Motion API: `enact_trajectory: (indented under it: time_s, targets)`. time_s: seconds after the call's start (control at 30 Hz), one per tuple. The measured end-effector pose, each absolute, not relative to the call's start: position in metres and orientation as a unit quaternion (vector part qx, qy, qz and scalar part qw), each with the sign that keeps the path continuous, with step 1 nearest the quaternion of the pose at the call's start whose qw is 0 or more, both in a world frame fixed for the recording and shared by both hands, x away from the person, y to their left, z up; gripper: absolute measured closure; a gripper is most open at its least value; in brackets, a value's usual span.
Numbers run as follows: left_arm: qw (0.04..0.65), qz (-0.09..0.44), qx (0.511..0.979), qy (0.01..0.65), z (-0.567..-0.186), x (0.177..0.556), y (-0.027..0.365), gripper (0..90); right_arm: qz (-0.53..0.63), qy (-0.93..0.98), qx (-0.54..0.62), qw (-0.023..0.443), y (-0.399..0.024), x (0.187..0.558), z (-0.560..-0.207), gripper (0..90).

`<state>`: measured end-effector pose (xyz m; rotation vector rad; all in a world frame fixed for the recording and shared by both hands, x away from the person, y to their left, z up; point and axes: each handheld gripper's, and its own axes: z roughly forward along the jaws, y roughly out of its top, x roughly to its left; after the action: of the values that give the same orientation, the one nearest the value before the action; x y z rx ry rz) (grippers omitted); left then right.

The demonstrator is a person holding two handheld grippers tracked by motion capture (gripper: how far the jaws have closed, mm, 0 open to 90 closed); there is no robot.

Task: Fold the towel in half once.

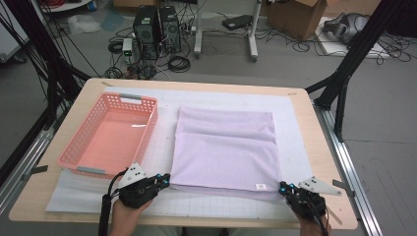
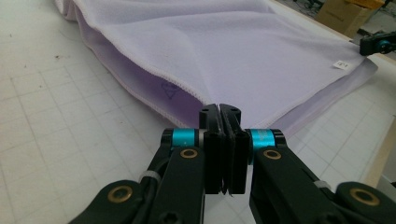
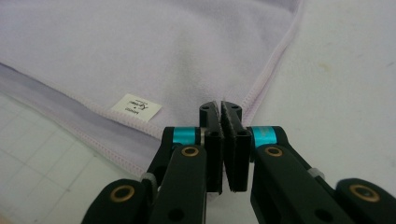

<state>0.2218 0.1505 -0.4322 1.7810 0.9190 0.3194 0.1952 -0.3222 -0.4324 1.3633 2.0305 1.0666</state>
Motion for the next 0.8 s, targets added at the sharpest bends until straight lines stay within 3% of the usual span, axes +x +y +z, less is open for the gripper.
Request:
enact_trajectory:
  time_s: [0.57,0.73,0.77,0.8]
  targets:
    - [0.521,0.127,0.747,0.393,-0.433,0.219,0.153,87.9,0.367,0.755,0.491,0.231,-0.320,0.178,-0.424,87.4]
    - [0.480,0.111,0.767,0.412,-0.445,0.221,0.149,86.9,0.342,0.768,0.502,0.205,-0.316,0.180,-0.433,83.6]
    - [0.473,0.116,0.767,0.417,-0.448,0.222,0.148,82.6,0.337,0.771,0.500,0.206,-0.316,0.182,-0.437,77.2]
    - [0.469,0.119,0.765,0.424,-0.448,0.224,0.148,69.8,0.342,0.765,0.506,0.204,-0.318,0.182,-0.437,72.8]
